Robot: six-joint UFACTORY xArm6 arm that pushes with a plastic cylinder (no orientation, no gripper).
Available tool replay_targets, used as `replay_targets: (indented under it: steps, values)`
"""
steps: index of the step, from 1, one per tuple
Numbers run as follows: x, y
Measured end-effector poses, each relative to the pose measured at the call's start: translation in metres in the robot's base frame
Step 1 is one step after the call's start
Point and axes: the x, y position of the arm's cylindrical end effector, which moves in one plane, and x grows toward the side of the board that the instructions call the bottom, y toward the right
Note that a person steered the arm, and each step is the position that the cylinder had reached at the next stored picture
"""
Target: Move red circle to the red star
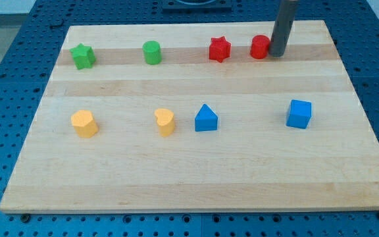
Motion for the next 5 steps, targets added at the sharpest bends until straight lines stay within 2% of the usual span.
replay_targets:
  steps: [5]
  values:
    - [-0.02, 0.002]
